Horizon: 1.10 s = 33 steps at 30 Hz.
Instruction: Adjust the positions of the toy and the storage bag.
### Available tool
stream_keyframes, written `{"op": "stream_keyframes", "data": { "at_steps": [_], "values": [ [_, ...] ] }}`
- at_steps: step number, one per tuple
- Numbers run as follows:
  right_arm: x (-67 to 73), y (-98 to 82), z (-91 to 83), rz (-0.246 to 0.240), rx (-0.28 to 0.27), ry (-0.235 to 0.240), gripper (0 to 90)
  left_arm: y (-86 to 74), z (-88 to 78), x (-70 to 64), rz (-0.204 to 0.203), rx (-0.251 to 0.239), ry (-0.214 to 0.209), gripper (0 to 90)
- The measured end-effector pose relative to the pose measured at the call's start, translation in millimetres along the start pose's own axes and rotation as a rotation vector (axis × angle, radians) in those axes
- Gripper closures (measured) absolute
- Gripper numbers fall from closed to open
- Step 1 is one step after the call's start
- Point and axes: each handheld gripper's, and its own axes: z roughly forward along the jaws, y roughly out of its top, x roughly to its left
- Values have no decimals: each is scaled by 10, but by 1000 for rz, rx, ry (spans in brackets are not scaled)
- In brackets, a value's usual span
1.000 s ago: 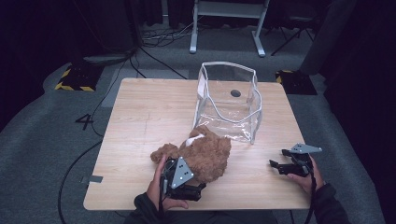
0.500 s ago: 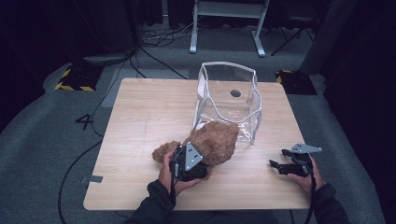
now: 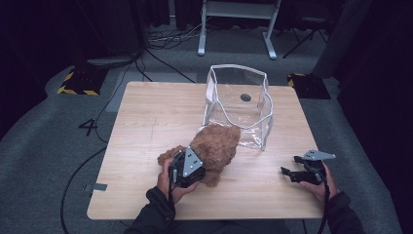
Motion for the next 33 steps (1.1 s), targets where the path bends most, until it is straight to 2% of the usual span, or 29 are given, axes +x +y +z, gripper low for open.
{"op": "stream_keyframes", "data": {
  "at_steps": [6, 12, 18, 25, 27, 33],
  "values": [
    [0, -1, -2, 1, 1, 1, 196, -65, -107, 105, -17, -9, 9, 585],
    [0, -2, -3, 1, 1, 2, 197, -156, -220, 245, -53, -12, 31, 589],
    [1, -4, -6, 1, 0, 5, 202, -248, -370, 346, -62, 1, 70, 591],
    [-18, 25, -36, -6, -12, 42, 241, -381, -518, 541, -124, -1, 112, 589],
    [-32, 68, -67, 6, -31, 69, 250, -409, -547, 596, -139, 1, 129, 588],
    [61, 449, -285, -58, -136, 97, 320, -495, -609, 760, -182, 14, 177, 584]
  ]
}}
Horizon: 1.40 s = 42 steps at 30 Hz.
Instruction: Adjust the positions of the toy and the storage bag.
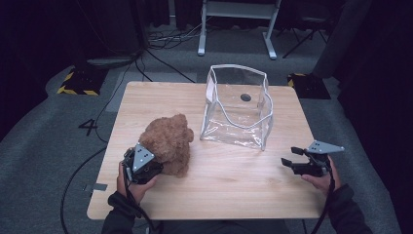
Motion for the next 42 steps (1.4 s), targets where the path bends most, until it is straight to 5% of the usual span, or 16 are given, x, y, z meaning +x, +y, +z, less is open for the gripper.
{"op": "stream_keyframes", "data": {
  "at_steps": [6, 10, 20, 28, 36, 42],
  "values": [
    [33, 488, -58, -56, -49, -28, 319, -47, -17, 91, -18, -1, 3, 584],
    [34, 773, -89, -70, -88, -33, 331, -54, -10, 70, 6, 7, 14, 583],
    [177, 1226, -90, -124, -124, -16, 350, -69, 15, 56, 6, 3, 5, 584],
    [208, 1551, -65, -77, -148, -84, 357, -70, 27, 21, 30, 7, 18, 584],
    [236, 1750, 243, -31, -58, -177, 367, -77, 36, 8, 41, 3, 17, 584],
    [172, 1739, 407, 5, -20, -178, 456, -86, 40, 16, 43, -2, 7, 583]
  ]
}}
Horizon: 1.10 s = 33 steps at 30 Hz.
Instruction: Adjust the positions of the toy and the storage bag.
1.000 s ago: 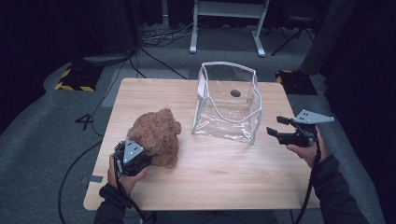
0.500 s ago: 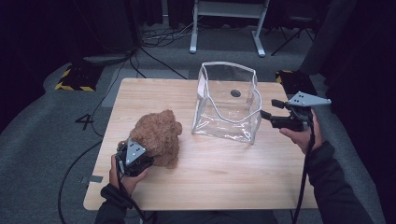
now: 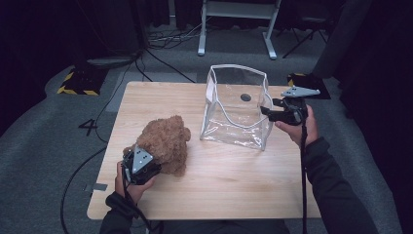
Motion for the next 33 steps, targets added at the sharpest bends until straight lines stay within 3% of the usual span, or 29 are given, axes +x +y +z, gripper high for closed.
{"op": "stream_keyframes", "data": {
  "at_steps": [2, 4, 5, 6, 11, 21, 27, 33],
  "values": [
    [-20, -9, 36, 1, 18, 0, 502, -1, 7, 3, -7, -4, -2, 584],
    [-46, 0, 47, 8, 23, 14, 607, 6, 15, -8, -1, -1, 1, 583],
    [-46, 0, 47, 8, 23, 14, 607, 6, 15, -8, -1, -1, 1, 584],
    [-50, 7, 66, 5, 38, 0, 686, 9, 19, -10, 1, -2, 0, 584],
    [-33, 22, 57, -27, 82, -45, 793, 11, 28, -4, -3, -4, -4, 583],
    [-43, -144, -203, -71, 73, -18, 853, 17, 36, 2, -11, -3, -6, 583],
    [48, -325, -459, -101, 43, 9, 858, 19, 41, 1, -17, -3, -7, 583],
    [166, -445, -654, -91, 29, 49, 856, 27, 47, -5, -28, -1, -11, 580]
  ]
}}
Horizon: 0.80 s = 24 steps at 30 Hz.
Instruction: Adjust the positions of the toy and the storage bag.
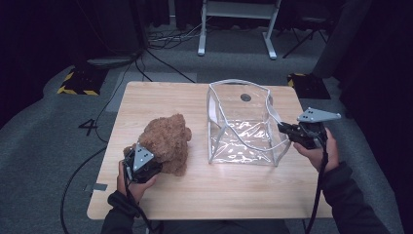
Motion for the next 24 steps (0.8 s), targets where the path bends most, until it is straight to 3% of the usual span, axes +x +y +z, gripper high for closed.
{"op": "stream_keyframes", "data": {
  "at_steps": [7, 8, 10, 12, 14, 18, 24],
  "values": [
    [60, -62, -91, 38, -12, 23, 780, 8, 3, -1, -3, 3, -7, 570],
    [14, -89, -100, 64, -32, 32, 674, 7, 4, -2, -4, 2, -8, 567],
    [-30, -120, -105, 89, -54, 47, 642, 3, 8, 5, -11, -1, -11, 563],
    [-67, -148, -110, 97, -72, 49, 529, -1, 11, 15, -17, -3, -17, 555],
    [-94, -166, -128, 109, -78, 39, 474, -1, 12, 14, -17, -5, -17, 552],
    [-129, -214, -175, 98, -104, 27, 324, 0, 14, 12, -31, -12, -18, 505],
    [-208, -283, -385, 101, -209, 34, 263, 1, 18, 16, -43, -12, -20, 424]
  ]
}}
